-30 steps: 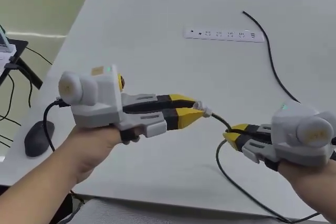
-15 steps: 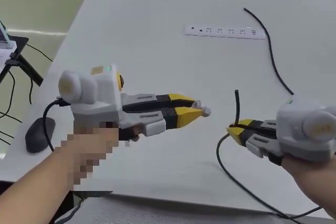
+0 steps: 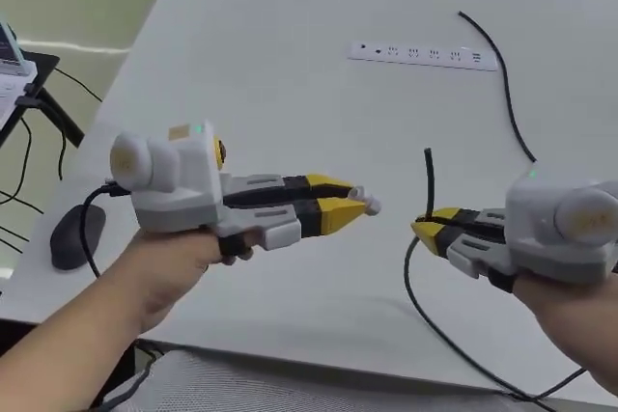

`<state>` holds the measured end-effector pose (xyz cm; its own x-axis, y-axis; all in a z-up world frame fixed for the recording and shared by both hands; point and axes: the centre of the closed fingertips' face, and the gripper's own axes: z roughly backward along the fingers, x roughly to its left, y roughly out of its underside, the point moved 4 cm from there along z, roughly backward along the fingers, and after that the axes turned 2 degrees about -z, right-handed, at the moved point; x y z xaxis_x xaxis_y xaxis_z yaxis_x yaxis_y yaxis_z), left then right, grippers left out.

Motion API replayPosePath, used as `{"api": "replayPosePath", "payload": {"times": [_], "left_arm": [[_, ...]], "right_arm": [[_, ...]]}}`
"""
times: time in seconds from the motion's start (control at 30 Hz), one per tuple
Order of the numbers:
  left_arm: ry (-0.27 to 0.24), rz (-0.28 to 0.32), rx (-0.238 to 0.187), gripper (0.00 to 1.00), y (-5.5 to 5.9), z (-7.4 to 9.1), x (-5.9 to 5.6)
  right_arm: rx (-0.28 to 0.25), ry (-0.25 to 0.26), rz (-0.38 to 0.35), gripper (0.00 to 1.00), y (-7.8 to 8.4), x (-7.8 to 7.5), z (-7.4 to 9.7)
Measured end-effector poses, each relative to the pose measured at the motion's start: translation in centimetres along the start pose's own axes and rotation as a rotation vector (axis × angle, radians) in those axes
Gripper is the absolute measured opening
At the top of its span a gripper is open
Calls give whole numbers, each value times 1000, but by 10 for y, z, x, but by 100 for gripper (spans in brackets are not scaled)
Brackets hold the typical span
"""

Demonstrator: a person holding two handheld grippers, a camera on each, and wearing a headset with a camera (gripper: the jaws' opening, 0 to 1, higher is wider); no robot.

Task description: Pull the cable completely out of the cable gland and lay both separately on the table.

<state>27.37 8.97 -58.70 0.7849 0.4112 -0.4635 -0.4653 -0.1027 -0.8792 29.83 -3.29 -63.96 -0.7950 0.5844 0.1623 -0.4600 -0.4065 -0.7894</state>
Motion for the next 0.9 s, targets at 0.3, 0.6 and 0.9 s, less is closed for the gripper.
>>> {"api": "replayPosePath", "payload": {"times": [0.3,0.6,0.9], "left_arm": [[-21,2,9,15,15,22,16],[-49,10,26,15,31,51,36],[-60,8,30,15,42,77,54]], "right_arm": [[27,-9,35,0,-15,9,-23],[61,1,41,0,-27,19,-50],[73,12,43,0,-45,21,-84]]}}
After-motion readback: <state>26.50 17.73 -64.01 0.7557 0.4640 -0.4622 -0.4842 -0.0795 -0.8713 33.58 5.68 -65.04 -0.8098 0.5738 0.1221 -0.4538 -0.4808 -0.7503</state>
